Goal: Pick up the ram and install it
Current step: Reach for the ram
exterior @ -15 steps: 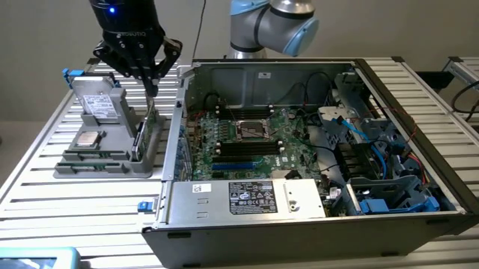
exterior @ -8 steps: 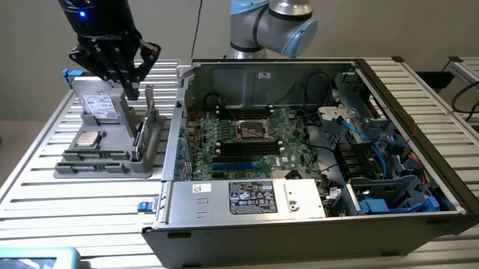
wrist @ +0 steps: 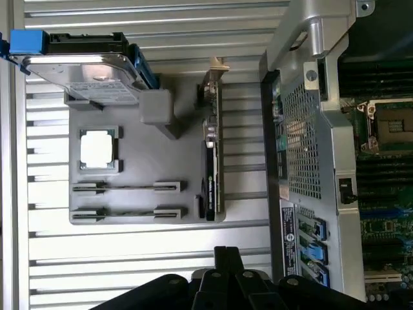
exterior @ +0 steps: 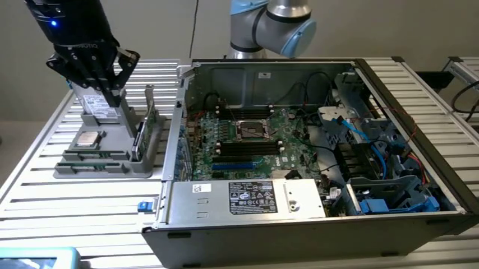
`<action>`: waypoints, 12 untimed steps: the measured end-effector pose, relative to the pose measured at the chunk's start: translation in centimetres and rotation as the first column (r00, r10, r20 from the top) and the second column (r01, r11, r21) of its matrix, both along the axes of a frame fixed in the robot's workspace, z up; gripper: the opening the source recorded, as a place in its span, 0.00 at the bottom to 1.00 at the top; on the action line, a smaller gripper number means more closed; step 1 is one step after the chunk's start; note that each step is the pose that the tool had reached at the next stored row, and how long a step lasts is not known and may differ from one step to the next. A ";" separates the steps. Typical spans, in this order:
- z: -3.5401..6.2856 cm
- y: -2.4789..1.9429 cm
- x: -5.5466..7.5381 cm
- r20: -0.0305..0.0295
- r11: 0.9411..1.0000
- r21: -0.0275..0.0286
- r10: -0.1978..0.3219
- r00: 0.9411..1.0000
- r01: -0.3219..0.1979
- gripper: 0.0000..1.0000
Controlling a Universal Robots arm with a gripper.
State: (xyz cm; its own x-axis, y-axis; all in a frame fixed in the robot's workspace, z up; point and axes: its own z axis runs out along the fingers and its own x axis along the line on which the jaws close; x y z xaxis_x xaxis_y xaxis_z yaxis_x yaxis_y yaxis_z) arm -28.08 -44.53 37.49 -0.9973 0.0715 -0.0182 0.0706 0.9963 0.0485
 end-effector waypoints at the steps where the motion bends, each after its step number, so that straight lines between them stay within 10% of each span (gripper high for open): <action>1: -0.16 -0.09 -0.3 0.000 1.000 0.000 0.000 1.000 0.000 0.11; 12: -2.15 -0.62 -4.7 -0.003 1.000 0.000 0.000 1.000 0.000 0.11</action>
State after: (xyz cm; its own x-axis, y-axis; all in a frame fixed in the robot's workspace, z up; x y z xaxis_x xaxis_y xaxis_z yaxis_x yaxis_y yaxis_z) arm -32.79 -45.15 35.34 -0.9973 0.0716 -0.0155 0.0708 0.9963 0.0482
